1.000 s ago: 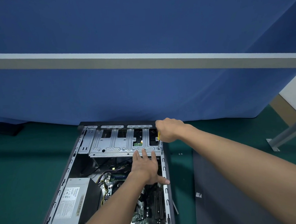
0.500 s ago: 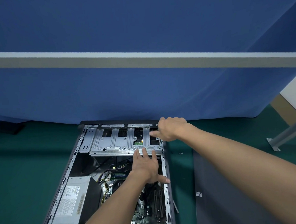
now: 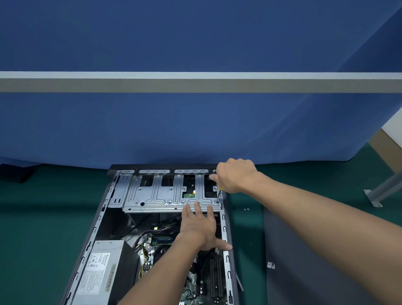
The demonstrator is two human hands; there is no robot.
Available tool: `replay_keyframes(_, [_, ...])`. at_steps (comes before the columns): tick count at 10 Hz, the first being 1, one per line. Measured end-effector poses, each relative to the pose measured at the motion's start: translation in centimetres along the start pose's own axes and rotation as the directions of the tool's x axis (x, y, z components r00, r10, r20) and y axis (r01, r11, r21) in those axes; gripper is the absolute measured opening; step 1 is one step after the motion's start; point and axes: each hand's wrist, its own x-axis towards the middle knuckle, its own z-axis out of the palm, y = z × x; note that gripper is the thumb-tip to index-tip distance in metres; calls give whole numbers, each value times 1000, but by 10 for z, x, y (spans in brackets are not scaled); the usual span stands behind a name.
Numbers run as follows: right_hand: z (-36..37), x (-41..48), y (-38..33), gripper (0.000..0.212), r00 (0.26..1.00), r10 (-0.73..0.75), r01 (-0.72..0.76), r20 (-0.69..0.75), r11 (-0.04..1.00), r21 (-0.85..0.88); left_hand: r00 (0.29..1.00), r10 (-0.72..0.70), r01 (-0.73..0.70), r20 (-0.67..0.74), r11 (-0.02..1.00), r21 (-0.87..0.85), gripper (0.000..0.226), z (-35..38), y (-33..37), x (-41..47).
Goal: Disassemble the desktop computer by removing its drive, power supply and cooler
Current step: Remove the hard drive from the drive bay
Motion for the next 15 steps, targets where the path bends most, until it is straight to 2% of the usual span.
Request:
replay_keyframes(2, [-5,0,4,6,995,-64,54,77,991,123,1000,-2,2,1,1000,-6,124,0,0,1])
replay_keyframes(3, [-5,0,5,14,991,-107,94,84,985,144,1000,-4,4,-1,1000,-6,124,0,0,1])
replay_keyframes(4, [-4,-1,4,12,980,-169,159,105,983,94,1000,-3,3,-4,1000,0,124,1,0,2])
replay_keyframes(5, [-4,1,2,35,991,-88,88,100,996,12,1000,-4,4,-5,1000,-1,124,2,0,2])
replay_keyframes(6, [-3,3,2,45,998,-24,25,66,1000,-12,1000,-6,6,-6,1000,-2,124,2,0,2])
replay_keyframes(7, [-3,3,6,24,994,-86,84,67,996,38,1000,-6,6,-4,1000,-5,125,2,0,3])
replay_keyframes(8, [-7,3,9,14,982,-158,143,106,980,140,1000,-3,3,-10,1000,-8,125,2,0,2])
replay_keyframes(9, [-4,5,10,16,987,-116,104,111,989,106,1000,0,0,-12,1000,-8,125,3,0,2])
replay_keyframes(10, [-2,6,8,49,996,6,-8,83,1000,20,1000,3,-3,-16,1000,1,124,2,0,2])
replay_keyframes(11, [-3,5,5,35,997,-36,33,74,999,38,1000,4,-4,-14,1000,-1,124,3,0,3])
replay_keyframes(12, [-7,3,6,9,991,-119,114,61,991,71,1000,0,0,-17,1000,4,125,3,-1,3])
replay_keyframes(13, [-8,1,7,23,980,-165,148,109,978,144,1000,-2,2,-14,1000,-3,125,3,0,4])
replay_keyframes(14, [-5,2,6,23,989,-104,101,102,994,33,1000,-4,4,-14,1000,0,125,3,0,4])
replay_keyframes(15, [-3,3,4,45,996,-5,4,94,1000,9,1000,-3,3,-14,1000,2,125,3,-1,3])
